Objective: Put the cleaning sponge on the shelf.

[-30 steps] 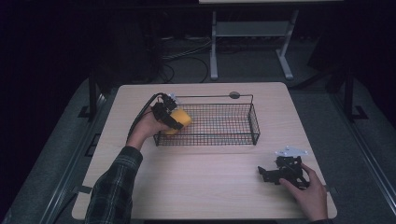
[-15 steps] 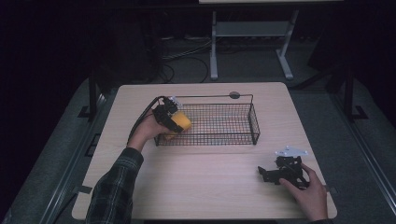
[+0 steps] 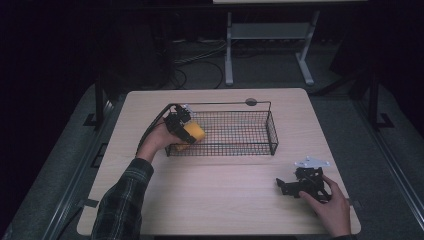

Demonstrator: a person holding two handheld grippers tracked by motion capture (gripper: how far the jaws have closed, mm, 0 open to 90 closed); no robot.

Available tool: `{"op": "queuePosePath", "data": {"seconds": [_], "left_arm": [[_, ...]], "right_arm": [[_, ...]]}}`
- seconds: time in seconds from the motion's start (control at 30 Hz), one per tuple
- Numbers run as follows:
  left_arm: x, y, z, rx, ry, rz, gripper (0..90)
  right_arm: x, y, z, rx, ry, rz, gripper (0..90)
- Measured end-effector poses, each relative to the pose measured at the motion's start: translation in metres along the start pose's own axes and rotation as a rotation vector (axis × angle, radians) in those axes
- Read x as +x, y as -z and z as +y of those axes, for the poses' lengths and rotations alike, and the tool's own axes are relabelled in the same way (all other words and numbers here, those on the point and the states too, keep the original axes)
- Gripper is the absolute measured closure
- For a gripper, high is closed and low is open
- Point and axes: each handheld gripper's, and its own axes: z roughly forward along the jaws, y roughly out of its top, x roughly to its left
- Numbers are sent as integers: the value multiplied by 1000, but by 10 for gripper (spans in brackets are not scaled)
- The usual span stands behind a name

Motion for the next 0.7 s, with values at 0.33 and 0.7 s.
{"op": "queuePosePath", "data": {"seconds": [0.33,0.7], "left_arm": [[2,2,0,-15,17,0,179],[3,17,0,-73,27,14,175]], "right_arm": [[0,0,0,0,1,0,0],[0,0,0,0,1,0,0]]}}
